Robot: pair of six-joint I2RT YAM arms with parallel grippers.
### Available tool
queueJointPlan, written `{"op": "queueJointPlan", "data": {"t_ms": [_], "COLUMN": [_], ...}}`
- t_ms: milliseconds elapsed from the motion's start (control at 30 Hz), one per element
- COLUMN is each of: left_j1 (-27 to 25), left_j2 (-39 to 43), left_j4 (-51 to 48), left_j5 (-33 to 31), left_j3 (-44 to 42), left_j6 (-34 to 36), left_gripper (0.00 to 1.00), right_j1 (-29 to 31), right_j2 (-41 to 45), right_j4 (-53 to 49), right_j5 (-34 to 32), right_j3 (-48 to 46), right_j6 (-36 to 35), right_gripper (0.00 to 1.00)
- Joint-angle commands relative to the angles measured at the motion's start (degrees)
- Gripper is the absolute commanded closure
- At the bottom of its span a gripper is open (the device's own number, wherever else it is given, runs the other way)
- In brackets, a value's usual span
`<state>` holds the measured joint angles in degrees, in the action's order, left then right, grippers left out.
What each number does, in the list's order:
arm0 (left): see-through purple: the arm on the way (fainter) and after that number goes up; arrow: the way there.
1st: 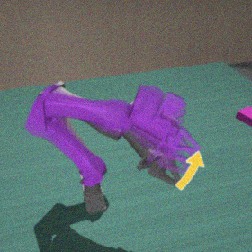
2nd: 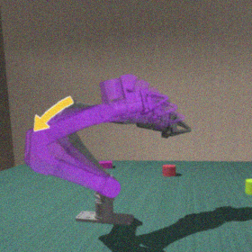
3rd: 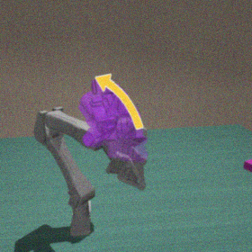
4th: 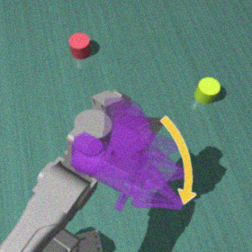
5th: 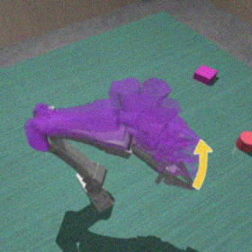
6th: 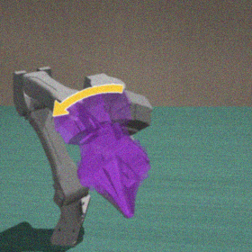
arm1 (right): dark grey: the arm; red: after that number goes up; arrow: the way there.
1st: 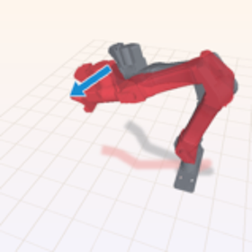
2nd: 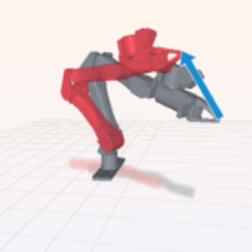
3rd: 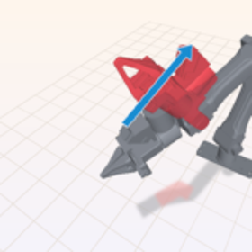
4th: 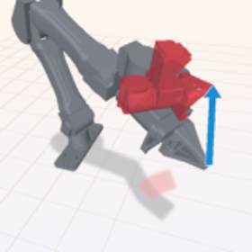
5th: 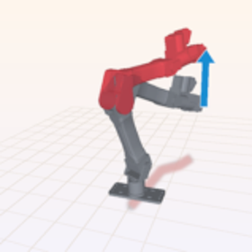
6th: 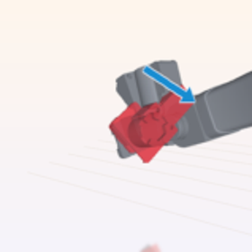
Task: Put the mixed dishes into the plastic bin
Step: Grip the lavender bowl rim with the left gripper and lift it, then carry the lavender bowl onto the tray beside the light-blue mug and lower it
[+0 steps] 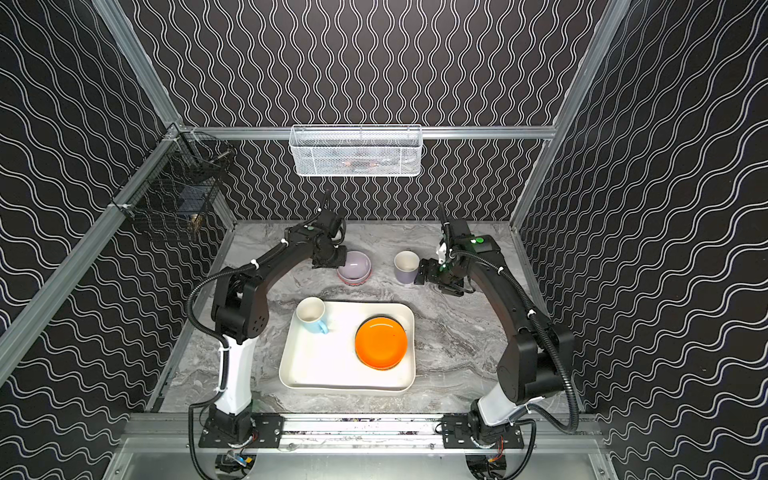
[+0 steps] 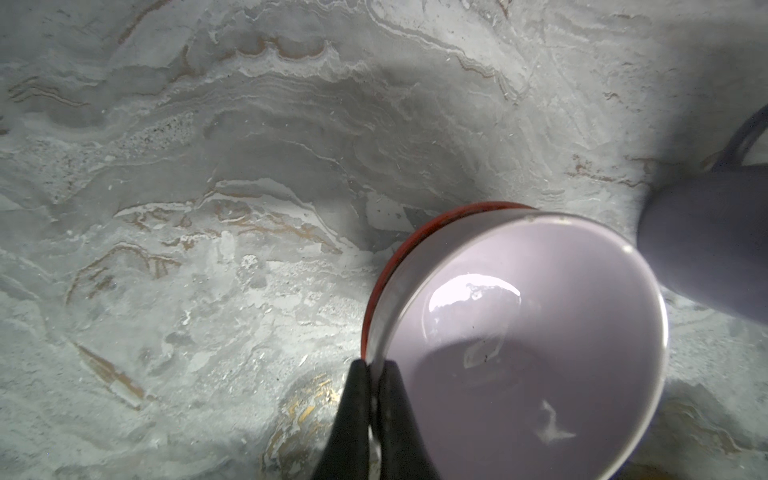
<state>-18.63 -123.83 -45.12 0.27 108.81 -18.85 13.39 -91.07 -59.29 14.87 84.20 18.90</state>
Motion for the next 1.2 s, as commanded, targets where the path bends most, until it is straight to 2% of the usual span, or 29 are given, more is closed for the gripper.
{"op": "queueJointPlan", "data": {"t_ms": [0,300,467,600,833,1167], "left_j1": [0.6,1.4,1.4,1.5,1.4,0.7], "left_j2": [1.6,4.1,9.9,17.6,35.1,56.2], "left_j4": [0.7,-2.0,-4.5,-6.4,-10.3,-18.9], "left_j5": [3.4,6.9,6.9,6.4,4.6,5.1], "left_j3": [1.2,4.7,2.7,-2.4,-16.3,-32.3], "left_j6": [-1.4,-2.0,-1.9,-2.0,-3.8,-8.1], "left_gripper": [1.00,1.00,1.00,1.00,1.00,1.00], "right_j1": [0.0,0.0,0.1,0.1,1.0,6.6], "right_j2": [0.6,2.2,3.3,4.1,5.2,9.3], "right_j4": [0.2,0.5,0.6,1.2,1.9,-0.1], "right_j5": [0.8,1.4,2.0,2.6,3.2,0.2], "right_j3": [-0.4,-1.5,-2.3,-2.9,-3.7,-6.4], "right_j6": [0.4,0.5,0.3,0.4,1.1,2.8], "right_gripper": [0.11,0.11,0.11,0.11,0.11,0.11]}}
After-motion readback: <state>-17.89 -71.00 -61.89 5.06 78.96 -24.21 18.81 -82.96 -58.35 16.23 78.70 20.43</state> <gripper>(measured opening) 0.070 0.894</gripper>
